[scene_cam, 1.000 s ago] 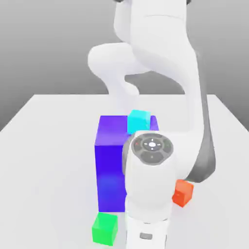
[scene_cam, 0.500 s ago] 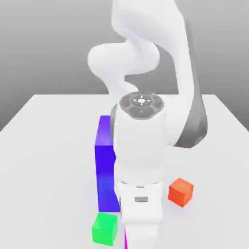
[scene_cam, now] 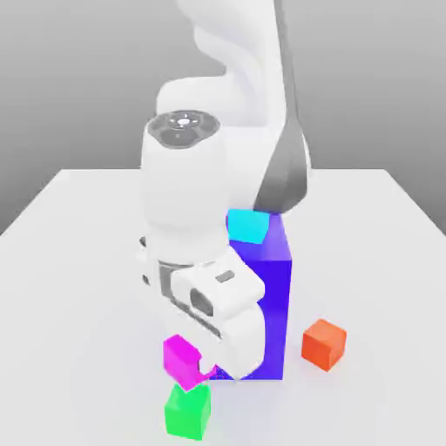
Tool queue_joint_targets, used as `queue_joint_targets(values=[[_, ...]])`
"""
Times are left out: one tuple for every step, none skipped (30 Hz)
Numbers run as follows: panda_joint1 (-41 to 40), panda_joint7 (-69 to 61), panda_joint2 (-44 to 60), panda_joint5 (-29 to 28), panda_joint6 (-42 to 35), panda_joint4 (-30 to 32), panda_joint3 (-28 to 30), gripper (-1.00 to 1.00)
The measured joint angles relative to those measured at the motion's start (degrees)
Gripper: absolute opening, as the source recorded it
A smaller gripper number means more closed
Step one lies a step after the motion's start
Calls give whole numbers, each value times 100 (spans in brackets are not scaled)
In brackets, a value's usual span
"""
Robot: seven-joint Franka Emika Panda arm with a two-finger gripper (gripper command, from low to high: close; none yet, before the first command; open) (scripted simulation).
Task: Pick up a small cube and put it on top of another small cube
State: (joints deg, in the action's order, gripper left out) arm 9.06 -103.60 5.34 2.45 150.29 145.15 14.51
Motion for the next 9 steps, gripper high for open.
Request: queue_joint_targets(values=[[-17, -140, 74, 51, 94, 14, -23, -100], [-29, -243, 186, 119, 211, 16, -47, -100], [-52, -328, 318, 201, 338, 12, -85, -100], [-87, -404, 463, 287, 474, 5, -135, -100], [-123, -478, 617, 381, 614, -2, -186, -100], [-160, -554, 779, 482, 754, -9, -239, -100], [-203, -612, 909, 560, 871, -13, -293, 100], [-203, -612, 909, 560, 871, -13, -293, 100], [-203, -612, 909, 560, 871, -13, -293, 100]])
